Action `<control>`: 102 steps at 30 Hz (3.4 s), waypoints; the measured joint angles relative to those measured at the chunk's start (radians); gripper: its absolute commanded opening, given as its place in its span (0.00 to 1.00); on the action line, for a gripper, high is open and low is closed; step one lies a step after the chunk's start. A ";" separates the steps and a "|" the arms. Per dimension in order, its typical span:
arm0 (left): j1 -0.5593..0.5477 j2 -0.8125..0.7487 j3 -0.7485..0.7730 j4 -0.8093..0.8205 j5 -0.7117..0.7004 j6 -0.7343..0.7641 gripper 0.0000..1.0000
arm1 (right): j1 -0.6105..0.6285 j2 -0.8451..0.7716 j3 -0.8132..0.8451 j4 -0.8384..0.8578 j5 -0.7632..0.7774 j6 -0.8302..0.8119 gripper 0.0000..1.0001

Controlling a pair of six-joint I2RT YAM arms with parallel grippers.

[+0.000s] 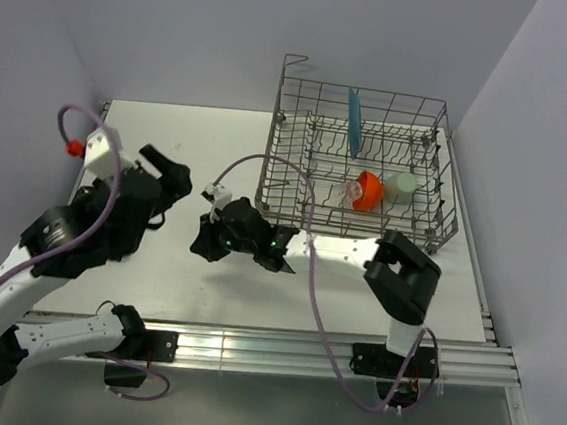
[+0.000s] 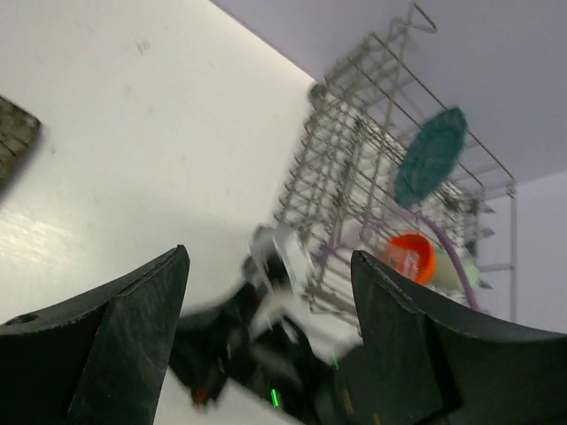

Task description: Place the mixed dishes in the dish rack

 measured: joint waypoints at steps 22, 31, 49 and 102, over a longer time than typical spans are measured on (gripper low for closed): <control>0.693 0.644 -0.041 0.068 0.165 0.581 0.85 | 0.204 -0.595 -0.446 -0.064 0.218 0.052 0.00; 0.661 0.733 -0.153 0.082 0.033 0.631 0.86 | 0.212 -0.784 -0.565 -0.074 0.232 0.049 0.00; 0.671 0.962 -0.229 0.192 0.029 0.626 0.85 | 0.238 -1.118 -0.722 -0.121 0.316 0.049 0.00; 0.559 0.883 -0.131 0.135 0.364 0.733 0.00 | 0.240 -1.172 -0.658 -0.338 0.446 0.125 0.00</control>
